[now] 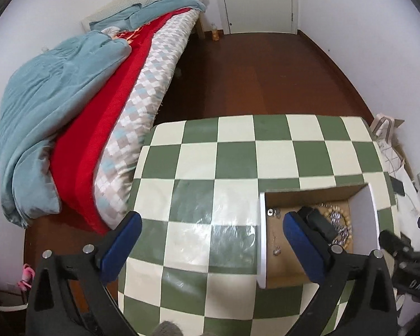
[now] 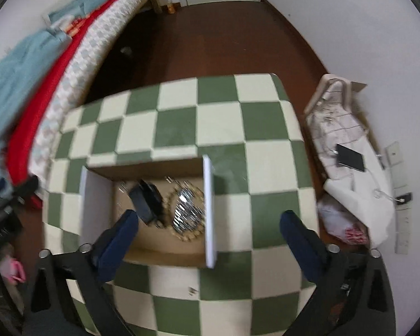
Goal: Organize jewelry
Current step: 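Open the right gripper over the box while the left gripper releases the earring inside, then withdraw both grippers from the box toward the remaining ring and earring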
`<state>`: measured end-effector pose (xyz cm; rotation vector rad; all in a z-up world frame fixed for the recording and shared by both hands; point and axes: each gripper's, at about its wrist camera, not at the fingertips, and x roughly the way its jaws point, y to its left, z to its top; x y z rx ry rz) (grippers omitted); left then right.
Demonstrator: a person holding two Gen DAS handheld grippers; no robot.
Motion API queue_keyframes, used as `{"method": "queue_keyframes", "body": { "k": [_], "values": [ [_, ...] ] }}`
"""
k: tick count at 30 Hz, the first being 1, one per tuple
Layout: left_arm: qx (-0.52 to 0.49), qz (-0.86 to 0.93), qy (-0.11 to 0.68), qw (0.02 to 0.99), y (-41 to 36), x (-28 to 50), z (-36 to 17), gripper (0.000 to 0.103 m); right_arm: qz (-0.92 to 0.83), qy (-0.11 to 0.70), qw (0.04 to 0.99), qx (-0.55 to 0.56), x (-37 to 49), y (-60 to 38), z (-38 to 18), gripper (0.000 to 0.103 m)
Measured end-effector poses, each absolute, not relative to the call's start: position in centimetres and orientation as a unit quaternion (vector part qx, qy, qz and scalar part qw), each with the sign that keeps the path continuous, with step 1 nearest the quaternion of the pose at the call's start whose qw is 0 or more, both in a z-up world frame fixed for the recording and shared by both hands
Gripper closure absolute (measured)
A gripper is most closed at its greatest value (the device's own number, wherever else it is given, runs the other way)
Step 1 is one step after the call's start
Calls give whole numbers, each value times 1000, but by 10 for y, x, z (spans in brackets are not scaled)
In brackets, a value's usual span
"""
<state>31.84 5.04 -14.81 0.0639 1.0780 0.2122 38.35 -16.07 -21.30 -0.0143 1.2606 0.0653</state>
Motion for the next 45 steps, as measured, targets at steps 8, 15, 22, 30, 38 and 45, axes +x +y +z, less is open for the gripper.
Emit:
{"method": "queue_keyframes", "body": {
  "k": [8, 15, 22, 30, 38, 45],
  "values": [
    [33, 101, 505, 857, 42, 283, -148, 0, 18, 573, 819, -15, 345, -154, -210, 0],
    [34, 103, 483, 869, 37, 251, -129, 0, 12, 530, 847, -21, 312, -150, -177, 0],
    [24, 98, 442, 891, 36, 207, -97, 0, 9, 484, 875, -21, 271, -148, -137, 0],
    [23, 96, 404, 909, 36, 169, -62, 0, 9, 441, 898, -8, 222, -145, -96, 0],
    [40, 108, 406, 907, 36, 143, -77, 0, 20, 453, 891, 21, 186, -152, -98, 0],
    [75, 80, 478, 872, 2, 127, -152, 0, 0, 524, 851, 45, 165, -184, -176, 41]
  ]
}}
